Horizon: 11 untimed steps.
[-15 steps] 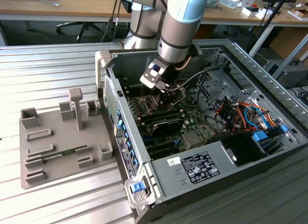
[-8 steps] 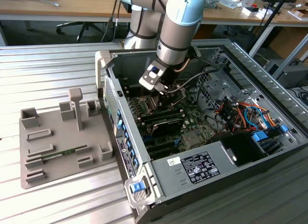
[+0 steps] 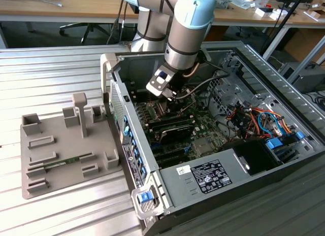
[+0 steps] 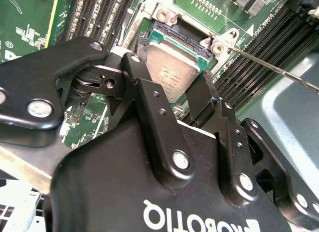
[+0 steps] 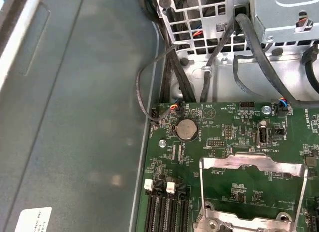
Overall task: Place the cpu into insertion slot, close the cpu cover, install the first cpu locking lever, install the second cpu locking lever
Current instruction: 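Place the cpu into insertion slot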
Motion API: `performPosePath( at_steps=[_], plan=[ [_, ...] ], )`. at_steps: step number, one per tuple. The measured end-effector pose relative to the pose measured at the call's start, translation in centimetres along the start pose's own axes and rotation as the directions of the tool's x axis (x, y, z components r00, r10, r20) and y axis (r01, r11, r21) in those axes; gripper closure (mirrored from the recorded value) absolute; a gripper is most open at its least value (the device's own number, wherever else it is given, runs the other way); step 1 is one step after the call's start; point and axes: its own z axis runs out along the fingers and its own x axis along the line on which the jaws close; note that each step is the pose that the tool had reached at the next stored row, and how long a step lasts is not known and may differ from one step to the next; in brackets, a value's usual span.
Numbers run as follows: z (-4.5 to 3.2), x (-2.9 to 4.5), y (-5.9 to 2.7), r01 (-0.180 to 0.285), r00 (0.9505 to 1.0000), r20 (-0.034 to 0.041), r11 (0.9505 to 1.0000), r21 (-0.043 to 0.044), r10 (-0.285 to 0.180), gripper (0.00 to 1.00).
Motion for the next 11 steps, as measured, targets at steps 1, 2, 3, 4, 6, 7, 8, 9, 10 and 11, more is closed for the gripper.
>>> performPosePath(
  at_steps=[1, 2, 3, 4, 6, 7, 8, 9, 10, 11],
  plan=[
    [0.01, 0.04, -0.01, 0.000, 1.0000, 0.0000, 1.0000, 0.0000, 0.000, 0.46],
    [0.02, 0.09, 0.00, 0.000, 1.0000, -0.0001, 1.0000, -0.0001, 0.000, 0.46],
    [0.02, 0.17, 0.00, 0.000, 1.0000, -0.0001, 1.0000, -0.0001, 0.000, 0.46],
    [0.02, 0.35, 0.01, 0.000, 1.0000, -0.0001, 1.0000, -0.0001, 0.000, 0.46],
    [0.05, 0.50, 0.02, 0.000, 1.0000, 0.0004, 1.0000, -0.0002, 0.000, 0.46],
    [0.07, 0.50, 0.02, 0.000, 1.0000, 0.0016, 1.0000, -0.0001, 0.000, 0.46],
    [0.09, 0.50, 0.02, 0.000, 1.0000, 0.0023, 1.0000, 0.0000, 0.000, 0.46],
    [0.12, 0.50, 0.01, 0.000, 1.0000, 0.0031, 1.0000, 0.0000, 0.000, 0.46],
    [0.15, 0.50, 0.01, 0.000, 1.0000, 0.0035, 1.0000, 0.0001, 0.000, 0.46],
    [0.22, 0.50, 0.01, 0.000, 1.0000, 0.0040, 1.0000, 0.0001, 0.000, 0.46]
  ],
)
